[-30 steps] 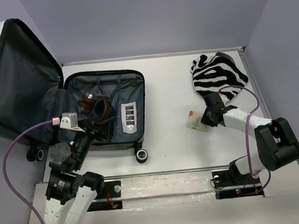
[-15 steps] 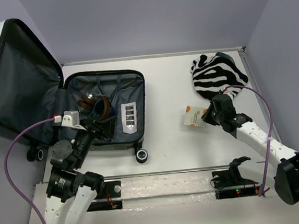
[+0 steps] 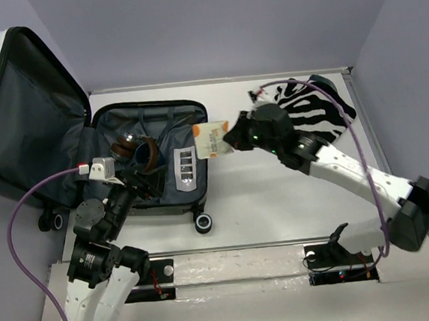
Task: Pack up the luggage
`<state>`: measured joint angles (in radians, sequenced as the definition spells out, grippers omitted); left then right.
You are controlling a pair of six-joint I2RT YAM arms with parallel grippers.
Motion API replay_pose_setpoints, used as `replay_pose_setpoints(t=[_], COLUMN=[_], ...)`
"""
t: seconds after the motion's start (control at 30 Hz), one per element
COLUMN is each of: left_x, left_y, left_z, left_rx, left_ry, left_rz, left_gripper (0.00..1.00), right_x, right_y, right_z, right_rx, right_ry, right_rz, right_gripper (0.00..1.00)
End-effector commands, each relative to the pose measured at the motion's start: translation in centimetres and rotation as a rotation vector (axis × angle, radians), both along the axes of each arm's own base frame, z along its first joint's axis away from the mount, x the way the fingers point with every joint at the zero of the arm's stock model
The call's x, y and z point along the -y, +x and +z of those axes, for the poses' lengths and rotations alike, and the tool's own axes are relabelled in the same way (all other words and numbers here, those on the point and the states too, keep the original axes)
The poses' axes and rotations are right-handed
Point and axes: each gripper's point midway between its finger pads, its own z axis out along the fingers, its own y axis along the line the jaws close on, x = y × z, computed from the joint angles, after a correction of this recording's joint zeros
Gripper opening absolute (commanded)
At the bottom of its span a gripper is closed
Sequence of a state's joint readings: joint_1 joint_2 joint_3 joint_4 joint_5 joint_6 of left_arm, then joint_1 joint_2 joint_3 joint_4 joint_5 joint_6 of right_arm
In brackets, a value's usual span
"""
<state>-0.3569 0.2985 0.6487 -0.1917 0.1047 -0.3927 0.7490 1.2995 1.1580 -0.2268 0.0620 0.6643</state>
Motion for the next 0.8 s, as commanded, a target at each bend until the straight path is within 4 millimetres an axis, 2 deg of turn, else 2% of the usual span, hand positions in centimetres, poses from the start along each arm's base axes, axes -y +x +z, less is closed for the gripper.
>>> replay_pose_setpoints(t=[0.0, 0.03, 0.07, 0.1, 0.13, 0.17, 0.2, 0.3, 0.33, 0.47, 0.5, 0.6, 0.63, 0.67, 0.7, 0.73, 0.77], left_x=[-0.1, -0.2, -0.3, -0.4, -0.7, -0.9, -1.0, -1.3, -1.3, -0.8, -0.7, -0.6, -0.6, -0.6, -0.6, -0.6, -0.5], left_y=[0.2, 0.2, 0.2, 0.2, 0.4, 0.4, 0.4, 0.6, 0.6, 0.5, 0.5, 0.2, 0.2, 0.3, 0.3, 0.4, 0.4], left_z=[1.7, 1.7, 1.6, 1.8, 1.8, 1.9, 1.8, 1.8, 1.8, 1.8, 1.7, 1.7, 1.8, 1.8, 1.8, 1.8, 1.8], left_rx=[0.054, 0.052, 0.051, 0.051, 0.049, 0.050, 0.049, 0.047, 0.045, 0.051, 0.049, 0.056, 0.058, 0.058, 0.057, 0.055, 0.055], left_ry=[0.002, 0.002, 0.002, 0.000, 0.000, -0.002, -0.002, -0.003, -0.002, -0.001, 0.000, -0.004, -0.004, -0.003, -0.002, -0.002, 0.000], left_rz=[0.004, 0.009, 0.015, 0.022, 0.039, 0.048, 0.054, 0.070, 0.068, 0.041, 0.036, 0.027, 0.027, 0.027, 0.025, 0.025, 0.024], left_gripper=[0.99, 0.99, 0.99, 0.99, 0.99, 0.99, 0.99, 0.99, 0.99, 0.99, 0.99, 0.99, 0.99, 0.99, 0.99, 0.99, 0.99], right_x=[-10.2, -12.3, -13.8, -15.4, -17.9, -18.3, -18.9, -17.9, -16.8, -9.7, -5.3, 3.0, 8.5, 11.3, 15.3, 16.7, 18.8], right_y=[-0.6, -0.7, -0.8, -1.3, -1.7, -1.6, -1.8, -1.5, -0.6, 2.0, 3.5, 5.8, 7.5, 7.7, 9.2, 9.2, 10.1], right_z=[-1.4, 0.2, -0.1, -0.5, -1.2, -1.7, -2.1, -1.9, -1.8, -1.7, -2.9, -6.5, -8.6, -10.1, -11.4, -12.7, -12.5], right_rx=[0.027, 0.052, 0.056, 0.048, 0.044, 0.032, 0.031, 0.053, 0.061, 0.070, 0.056, -0.026, -0.068, -0.110, -0.143, -0.180, -0.171], right_ry=[-0.034, -0.007, -0.016, -0.020, -0.030, -0.048, -0.055, -0.083, -0.100, -0.141, -0.180, -0.257, -0.325, -0.394, -0.473, -0.519, -0.597], right_rz=[0.208, 0.245, 0.268, 0.310, 0.368, 0.375, 0.385, 0.352, 0.312, 0.132, 0.030, -0.138, -0.258, -0.309, -0.414, -0.421, -0.480], right_gripper=[0.07, 0.07, 0.09, 0.19, 0.55, 0.69, 0.90, 0.93, 0.93, 0.84, 0.76, 0.67, 0.57, 0.55, 0.55, 0.56, 0.58])
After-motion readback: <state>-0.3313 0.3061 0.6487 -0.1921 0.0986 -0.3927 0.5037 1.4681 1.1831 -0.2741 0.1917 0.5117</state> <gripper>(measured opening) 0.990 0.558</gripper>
